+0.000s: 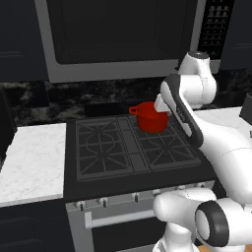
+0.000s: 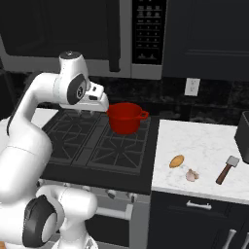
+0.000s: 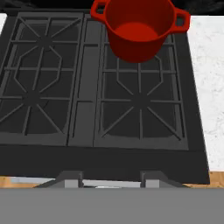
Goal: Put the garlic and potato in the pot. Retrieve the spatula and lightly stir the vegetables in the pot.
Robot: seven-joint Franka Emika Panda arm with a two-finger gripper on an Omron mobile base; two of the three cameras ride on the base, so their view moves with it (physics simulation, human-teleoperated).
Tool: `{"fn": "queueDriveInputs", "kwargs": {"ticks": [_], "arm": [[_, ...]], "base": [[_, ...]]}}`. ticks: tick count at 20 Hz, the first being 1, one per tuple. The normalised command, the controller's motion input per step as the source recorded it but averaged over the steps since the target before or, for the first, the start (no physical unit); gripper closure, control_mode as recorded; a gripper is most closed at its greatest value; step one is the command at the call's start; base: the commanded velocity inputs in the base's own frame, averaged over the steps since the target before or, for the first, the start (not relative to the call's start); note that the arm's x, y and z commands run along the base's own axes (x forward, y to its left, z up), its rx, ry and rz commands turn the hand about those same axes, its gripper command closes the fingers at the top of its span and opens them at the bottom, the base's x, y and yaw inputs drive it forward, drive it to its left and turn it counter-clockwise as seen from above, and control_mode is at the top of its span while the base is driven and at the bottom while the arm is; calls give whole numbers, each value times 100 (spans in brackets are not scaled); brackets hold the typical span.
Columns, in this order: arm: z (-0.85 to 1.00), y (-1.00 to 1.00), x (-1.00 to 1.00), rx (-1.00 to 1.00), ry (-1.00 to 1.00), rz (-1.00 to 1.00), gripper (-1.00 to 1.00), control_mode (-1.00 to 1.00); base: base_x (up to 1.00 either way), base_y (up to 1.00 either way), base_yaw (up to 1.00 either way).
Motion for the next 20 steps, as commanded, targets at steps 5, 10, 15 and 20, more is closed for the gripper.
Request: {"fn": "queueDriveInputs", "kwargs": {"ticks": [5, 10, 15, 20], "arm": [[-40, -68, 2, 21, 0, -17, -100, -100], [-100, -100, 0, 20, 0, -23, -100, -100], [-89, -100, 23, 3, 0, -19, -100, -100], [-47, -100, 52, 1, 4, -16, -100, -100]], "base": [[0, 0, 0], [0, 0, 0], [0, 0, 0], [0, 0, 0]]}}
